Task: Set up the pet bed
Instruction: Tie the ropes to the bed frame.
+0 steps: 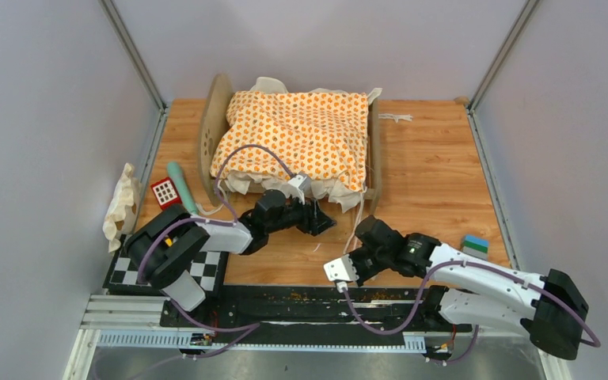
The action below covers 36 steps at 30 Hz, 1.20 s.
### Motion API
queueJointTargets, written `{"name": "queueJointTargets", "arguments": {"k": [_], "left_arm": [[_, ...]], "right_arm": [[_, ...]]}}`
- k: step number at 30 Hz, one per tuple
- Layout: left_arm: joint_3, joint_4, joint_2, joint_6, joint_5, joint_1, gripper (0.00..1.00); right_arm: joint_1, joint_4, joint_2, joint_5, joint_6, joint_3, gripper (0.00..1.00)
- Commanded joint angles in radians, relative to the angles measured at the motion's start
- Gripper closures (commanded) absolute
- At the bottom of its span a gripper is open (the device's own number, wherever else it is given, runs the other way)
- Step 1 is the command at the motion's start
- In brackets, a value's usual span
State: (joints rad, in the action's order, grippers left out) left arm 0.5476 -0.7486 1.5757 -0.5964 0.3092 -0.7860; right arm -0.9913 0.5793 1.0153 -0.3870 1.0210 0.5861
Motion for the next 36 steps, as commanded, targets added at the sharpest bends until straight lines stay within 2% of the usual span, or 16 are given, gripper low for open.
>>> {"name": "queueJointTargets", "arguments": {"k": [1, 12, 20, 26, 36], "left_arm": [[0.051, -0.180, 0.089, -0.089, 0.003, -0.028, 0.31], [0.111, -0.365, 0.245, -0.179, 0.010, -0.085, 0.25], [0.170, -0.362, 0.337, -0.170, -0.059, -0.113, 0.24], [0.169, -0.361, 0.377, -0.186, -0.120, -0.114, 0.30], [0.161, -0.408, 0.431, -0.222, -0.110, -0.114, 0.38]], "right_arm": [[0.005, 0.012, -0.083, -0.015, -0.017, -0.003, 1.00], [0.005, 0.075, -0.137, -0.011, -0.033, -0.005, 1.00], [0.005, 0.085, -0.221, -0.030, -0.064, -0.015, 1.00], [0.005, 0.079, -0.251, -0.034, -0.075, -0.021, 1.00], [0.005, 0.079, -0.248, -0.036, -0.077, -0.023, 1.00]]}}
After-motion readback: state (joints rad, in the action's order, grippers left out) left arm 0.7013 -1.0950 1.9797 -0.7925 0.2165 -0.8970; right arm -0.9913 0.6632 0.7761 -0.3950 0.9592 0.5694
